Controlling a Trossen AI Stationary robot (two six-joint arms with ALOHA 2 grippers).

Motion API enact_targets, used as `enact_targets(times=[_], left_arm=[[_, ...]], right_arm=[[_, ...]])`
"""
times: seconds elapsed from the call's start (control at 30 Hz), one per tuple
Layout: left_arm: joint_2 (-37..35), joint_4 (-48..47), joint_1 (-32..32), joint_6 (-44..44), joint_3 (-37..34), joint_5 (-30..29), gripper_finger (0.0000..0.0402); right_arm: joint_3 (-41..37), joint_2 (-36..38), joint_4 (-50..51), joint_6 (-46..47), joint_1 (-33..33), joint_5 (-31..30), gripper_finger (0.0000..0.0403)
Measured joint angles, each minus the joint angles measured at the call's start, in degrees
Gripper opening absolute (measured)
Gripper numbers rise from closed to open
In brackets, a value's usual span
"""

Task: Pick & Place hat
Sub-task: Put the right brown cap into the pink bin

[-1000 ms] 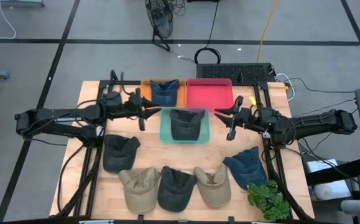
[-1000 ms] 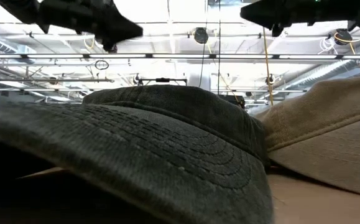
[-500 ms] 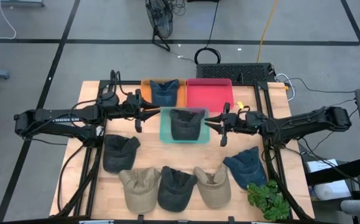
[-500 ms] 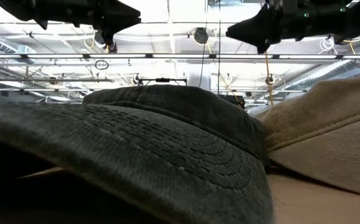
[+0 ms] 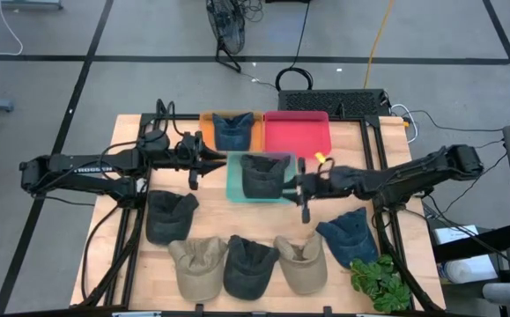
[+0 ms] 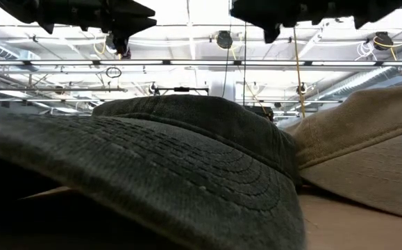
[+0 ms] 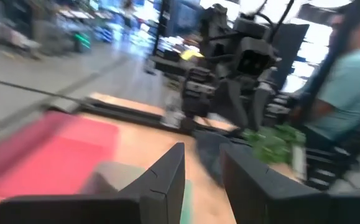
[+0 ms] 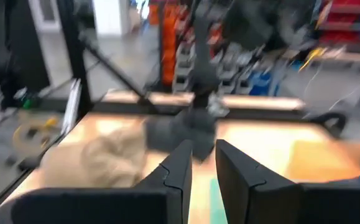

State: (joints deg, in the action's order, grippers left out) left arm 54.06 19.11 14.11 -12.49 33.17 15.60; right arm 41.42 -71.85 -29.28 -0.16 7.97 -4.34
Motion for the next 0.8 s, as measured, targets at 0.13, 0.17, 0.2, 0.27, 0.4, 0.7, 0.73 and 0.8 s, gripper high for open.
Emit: enact_targets(times=[0.13,0.17,0.2,0.27,0.4,0.7,0.73,0.8], left_arm=[[-1.07,-0.69,-0.23,0.08,0.02,3.81,0.0111],[-1.48,-1.12,-0.31,0.14,0.01,3.81,0.0111],[-1.77,-0.99,-0.4,0.28,0.0,3.81,0.0111],[-2.77,-1.09,-0.72,0.7,0.0,3.8,0.0111],[-4.8,-1.6,-2.03,2.17,0.0,3.82,0.0111],[-8.29,-2.77,-6.84,7.64,0.0,-3.39,0.0111],[-8.47,-2.79,-7.36,7.9,0.0,-4.53,0.0111],[-8.49,-2.79,-8.24,8.43,0.0,-5.67,0.0111]], right_arm=[[4.41,-3.87,8.92,2.63,4.24,0.07,0.005],[5.42,-4.53,11.61,3.57,5.37,0.04,0.005],[6.46,-5.2,14.17,4.52,6.28,0.02,0.005],[8.39,-6.32,18.05,6.34,8.2,0.04,0.005],[9.41,-7.09,22.15,10.06,11.21,0.0,0.005],[9.37,-7.06,28.32,18.12,15.74,-0.05,0.005],[9.37,-7.06,28.67,18.14,16.34,-0.04,0.005],[9.37,-7.06,29.89,18.07,17.43,-0.02,0.005]])
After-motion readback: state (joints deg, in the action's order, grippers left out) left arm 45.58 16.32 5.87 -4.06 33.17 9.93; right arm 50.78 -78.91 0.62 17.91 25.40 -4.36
